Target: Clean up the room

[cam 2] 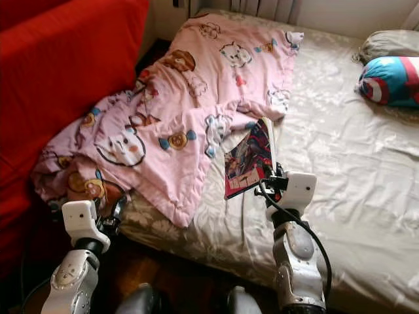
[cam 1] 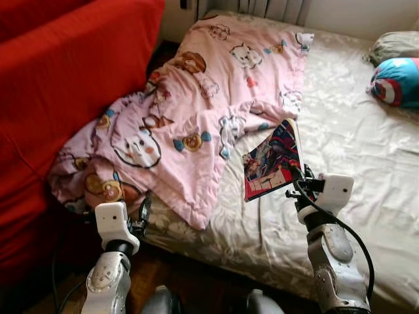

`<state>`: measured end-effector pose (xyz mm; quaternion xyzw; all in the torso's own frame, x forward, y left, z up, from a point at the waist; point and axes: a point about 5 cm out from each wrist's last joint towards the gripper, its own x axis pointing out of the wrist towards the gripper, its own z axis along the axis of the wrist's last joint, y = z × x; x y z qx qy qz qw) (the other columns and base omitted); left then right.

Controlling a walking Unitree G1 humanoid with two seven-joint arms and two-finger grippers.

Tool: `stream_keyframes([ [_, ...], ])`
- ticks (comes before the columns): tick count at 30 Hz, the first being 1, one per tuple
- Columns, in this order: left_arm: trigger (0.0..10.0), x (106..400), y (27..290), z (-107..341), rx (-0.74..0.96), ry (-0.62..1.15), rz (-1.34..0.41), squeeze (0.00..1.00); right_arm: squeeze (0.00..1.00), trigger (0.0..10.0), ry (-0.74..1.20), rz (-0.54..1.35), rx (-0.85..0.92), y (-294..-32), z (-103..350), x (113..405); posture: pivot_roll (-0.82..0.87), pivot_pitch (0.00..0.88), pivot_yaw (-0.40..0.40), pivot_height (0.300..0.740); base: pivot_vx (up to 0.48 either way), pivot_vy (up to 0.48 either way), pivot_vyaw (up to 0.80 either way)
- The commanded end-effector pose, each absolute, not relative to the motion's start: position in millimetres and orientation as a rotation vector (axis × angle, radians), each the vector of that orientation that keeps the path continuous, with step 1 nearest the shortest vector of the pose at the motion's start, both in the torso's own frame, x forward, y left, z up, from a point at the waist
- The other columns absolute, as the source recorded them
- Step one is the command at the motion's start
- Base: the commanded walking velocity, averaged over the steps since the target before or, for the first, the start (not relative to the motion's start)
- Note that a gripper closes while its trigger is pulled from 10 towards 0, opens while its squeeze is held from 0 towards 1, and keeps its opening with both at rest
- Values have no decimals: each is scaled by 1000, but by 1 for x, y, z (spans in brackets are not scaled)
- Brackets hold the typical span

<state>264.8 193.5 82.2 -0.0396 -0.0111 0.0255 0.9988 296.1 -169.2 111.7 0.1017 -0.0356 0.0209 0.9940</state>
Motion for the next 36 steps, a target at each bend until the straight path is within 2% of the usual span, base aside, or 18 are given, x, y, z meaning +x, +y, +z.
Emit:
stream_keyframes([
  [1,10000,260,196,74,-78,5,62,0,0,10000,-106,26,201,-171,119,296,46,169,-86,740,0,0,0],
  [9,10000,260,197,75,-66,2,59,0,0,10000,-68,-23,216,-175,112,294,46,180,-81,740,0,0,0],
  [28,10000,260,196,76,-60,-6,42,0,0,10000,-38,-52,232,-174,105,292,48,190,-77,740,0,0,-652],
  [36,10000,260,196,76,-61,-8,35,0,0,10000,-41,-43,227,-170,104,292,49,192,-77,740,0,0,0],
])
